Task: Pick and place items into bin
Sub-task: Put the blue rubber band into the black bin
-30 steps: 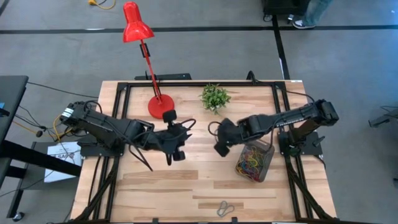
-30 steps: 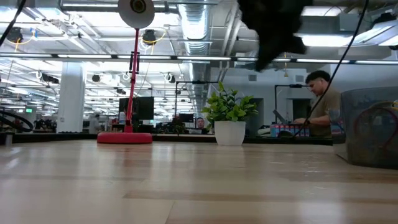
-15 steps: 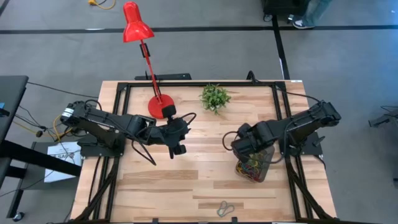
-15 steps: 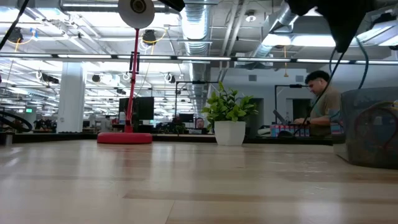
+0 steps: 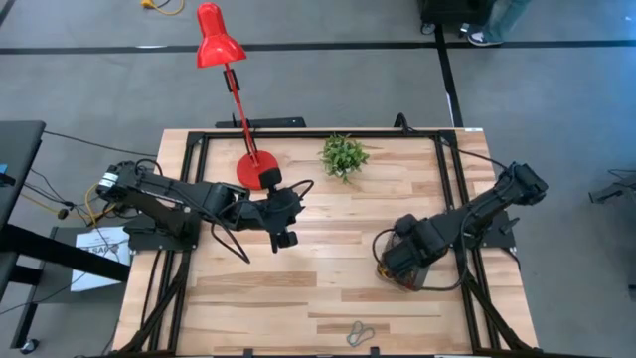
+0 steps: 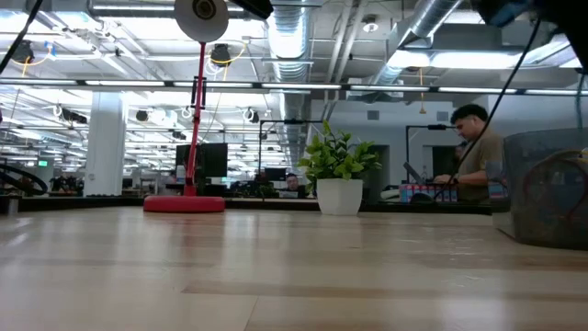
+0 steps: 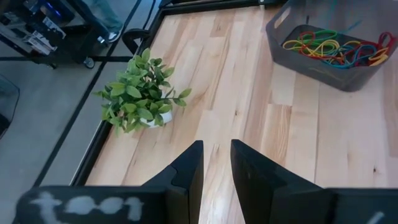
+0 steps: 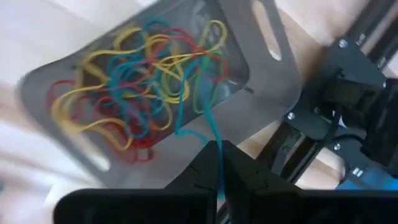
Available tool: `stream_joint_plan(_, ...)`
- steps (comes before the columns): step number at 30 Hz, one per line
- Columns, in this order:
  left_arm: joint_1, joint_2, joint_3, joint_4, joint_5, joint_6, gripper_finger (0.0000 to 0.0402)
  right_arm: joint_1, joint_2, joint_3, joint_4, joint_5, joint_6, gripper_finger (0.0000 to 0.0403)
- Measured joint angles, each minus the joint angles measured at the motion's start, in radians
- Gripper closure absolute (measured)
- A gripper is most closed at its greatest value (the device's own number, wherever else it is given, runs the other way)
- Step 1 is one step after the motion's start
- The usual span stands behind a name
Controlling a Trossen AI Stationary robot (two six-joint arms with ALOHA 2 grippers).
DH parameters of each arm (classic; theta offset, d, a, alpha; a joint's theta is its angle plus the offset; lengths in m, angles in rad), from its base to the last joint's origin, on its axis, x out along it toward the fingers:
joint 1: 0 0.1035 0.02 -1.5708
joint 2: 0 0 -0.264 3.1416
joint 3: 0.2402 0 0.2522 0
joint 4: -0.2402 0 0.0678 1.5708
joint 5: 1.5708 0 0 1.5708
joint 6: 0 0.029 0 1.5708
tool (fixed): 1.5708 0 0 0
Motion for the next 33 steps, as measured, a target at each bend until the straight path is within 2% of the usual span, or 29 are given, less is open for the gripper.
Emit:
stream_joint_plan(5, 0.000, 0.000, 0.000, 0.000, 0.000, 0.000, 0.0329, 0.021, 0.000, -0.104, 0.043, 0.007, 0.086, 0.0379)
stream_joint_plan(9, 0.000, 0.000, 0.000, 0.000, 0.011, 0.000, 0.0329, 0.015, 0.001, -0.168, 0.157, -0.013, 0.087, 0.0358)
stream_joint_plan(13, 0.000, 0.000, 0.000, 0.000, 0.012, -0.010, 0.0329, 0.000, 0.001, -0.191, 0.287, -0.022, 0.056, 0.0336)
stream_joint_plan(19, 0.000, 0.000, 0.000, 0.000, 0.016, -0.012, 0.0329, -0.029, 0.000, -0.188, 0.368, -0.034, -0.001, 0.0310)
stream_joint_plan(28, 0.000, 0.000, 0.000, 0.000, 0.055, -0.014, 0.0329, -0.039, -0.003, -0.084, 0.498, -0.033, -0.402, 0.0301)
stream_joint_plan(33, 0.000, 0.000, 0.000, 0.000, 0.055, -0.014, 0.0329, -0.026, -0.001, -0.072, 0.668, -0.030, -0.644, 0.0300)
